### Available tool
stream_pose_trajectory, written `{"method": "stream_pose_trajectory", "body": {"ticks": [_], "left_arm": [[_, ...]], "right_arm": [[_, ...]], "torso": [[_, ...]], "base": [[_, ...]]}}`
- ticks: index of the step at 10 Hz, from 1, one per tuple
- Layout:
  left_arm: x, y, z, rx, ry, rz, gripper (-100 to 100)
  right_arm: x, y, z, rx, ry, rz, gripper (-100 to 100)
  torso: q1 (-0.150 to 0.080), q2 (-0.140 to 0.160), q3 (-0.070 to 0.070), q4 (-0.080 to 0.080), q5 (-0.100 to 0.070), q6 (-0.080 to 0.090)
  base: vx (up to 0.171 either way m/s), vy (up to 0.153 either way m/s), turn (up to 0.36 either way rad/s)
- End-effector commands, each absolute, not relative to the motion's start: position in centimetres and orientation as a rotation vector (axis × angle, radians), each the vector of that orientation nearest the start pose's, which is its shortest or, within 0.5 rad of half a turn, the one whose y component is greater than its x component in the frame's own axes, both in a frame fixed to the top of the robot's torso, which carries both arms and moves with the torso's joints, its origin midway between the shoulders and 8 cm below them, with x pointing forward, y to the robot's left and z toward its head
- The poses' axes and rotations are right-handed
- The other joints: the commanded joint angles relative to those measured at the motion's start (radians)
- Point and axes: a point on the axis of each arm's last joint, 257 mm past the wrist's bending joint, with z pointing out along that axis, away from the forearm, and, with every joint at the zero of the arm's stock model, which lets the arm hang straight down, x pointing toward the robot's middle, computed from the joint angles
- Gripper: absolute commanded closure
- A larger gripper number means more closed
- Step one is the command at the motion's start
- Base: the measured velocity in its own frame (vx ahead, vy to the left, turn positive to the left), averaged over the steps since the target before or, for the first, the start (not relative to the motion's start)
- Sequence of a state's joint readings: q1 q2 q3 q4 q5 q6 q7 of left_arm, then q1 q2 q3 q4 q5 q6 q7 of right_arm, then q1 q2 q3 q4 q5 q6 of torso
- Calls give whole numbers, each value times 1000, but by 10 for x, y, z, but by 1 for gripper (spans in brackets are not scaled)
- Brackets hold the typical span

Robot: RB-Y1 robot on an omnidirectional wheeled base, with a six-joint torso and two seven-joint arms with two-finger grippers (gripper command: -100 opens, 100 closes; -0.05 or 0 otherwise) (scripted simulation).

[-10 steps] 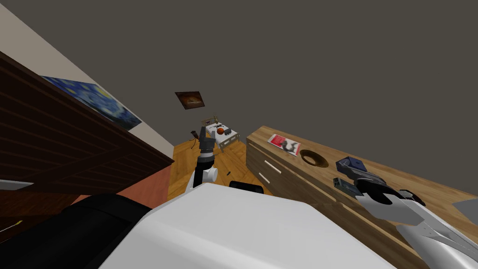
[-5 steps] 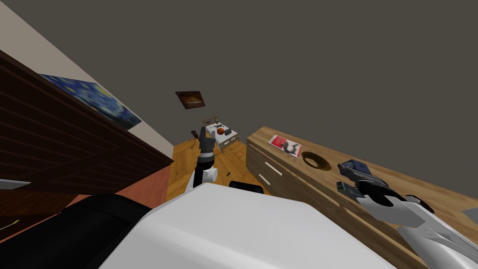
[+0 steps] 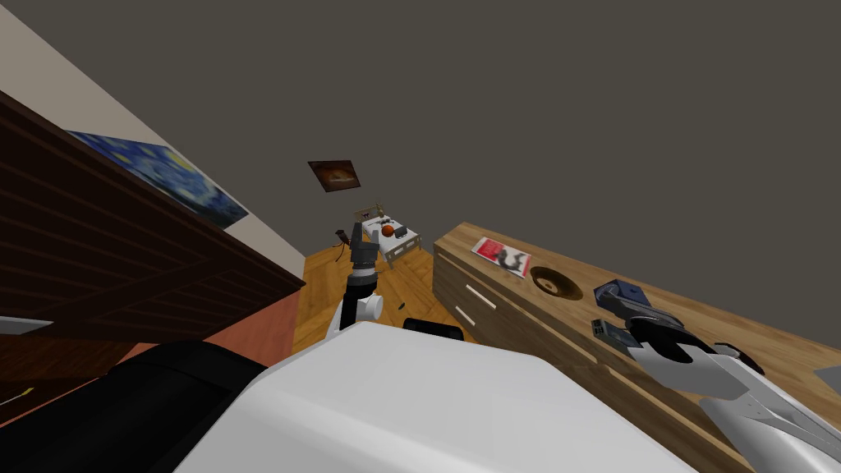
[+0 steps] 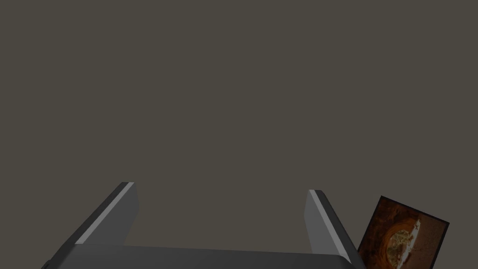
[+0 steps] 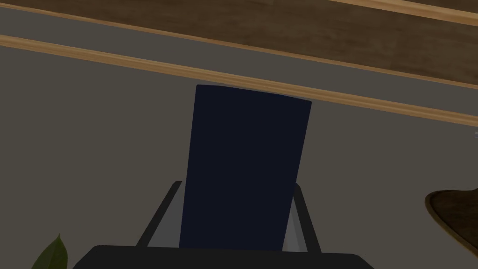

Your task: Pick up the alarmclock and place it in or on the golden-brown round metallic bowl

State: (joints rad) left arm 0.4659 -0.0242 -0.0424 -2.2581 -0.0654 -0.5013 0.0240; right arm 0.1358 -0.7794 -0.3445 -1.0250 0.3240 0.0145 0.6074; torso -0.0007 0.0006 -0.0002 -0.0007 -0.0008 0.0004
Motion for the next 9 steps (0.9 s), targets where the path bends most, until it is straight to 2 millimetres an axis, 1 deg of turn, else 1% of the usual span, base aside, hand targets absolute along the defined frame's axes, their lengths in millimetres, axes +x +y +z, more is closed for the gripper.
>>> {"method": "stream_pose_trajectory", "body": {"ticks": [1,2,3,4,6,9], "left_arm": [[353,256,26,-639,618,-1341,0],[353,256,26,-639,618,-1341,0],[353,256,26,-639,618,-1341,0],[353,256,26,-639,618,-1341,0],[353,256,26,-639,618,-1341,0],[353,256,26,-639,618,-1341,0]], "right_arm": [[359,-749,-269,481,1827,-604,0],[359,-750,-269,481,1827,-604,100],[359,-749,-269,481,1827,-605,0],[359,-754,-265,517,1815,-586,100],[359,-755,-263,532,1809,-578,100],[361,-762,-255,586,1786,-547,100]], "torso": [[0,0,0,0,0,0],[0,0,0,0,0,0],[0,0,0,0,0,0],[0,0,0,0,0,0],[4,10,5,1,-2,-1],[8,11,6,0,-4,-1]], "base": [[0,0,0],[0,0,0],[0,0,0],[-140,43,127],[-168,73,76],[-172,124,112]]}}
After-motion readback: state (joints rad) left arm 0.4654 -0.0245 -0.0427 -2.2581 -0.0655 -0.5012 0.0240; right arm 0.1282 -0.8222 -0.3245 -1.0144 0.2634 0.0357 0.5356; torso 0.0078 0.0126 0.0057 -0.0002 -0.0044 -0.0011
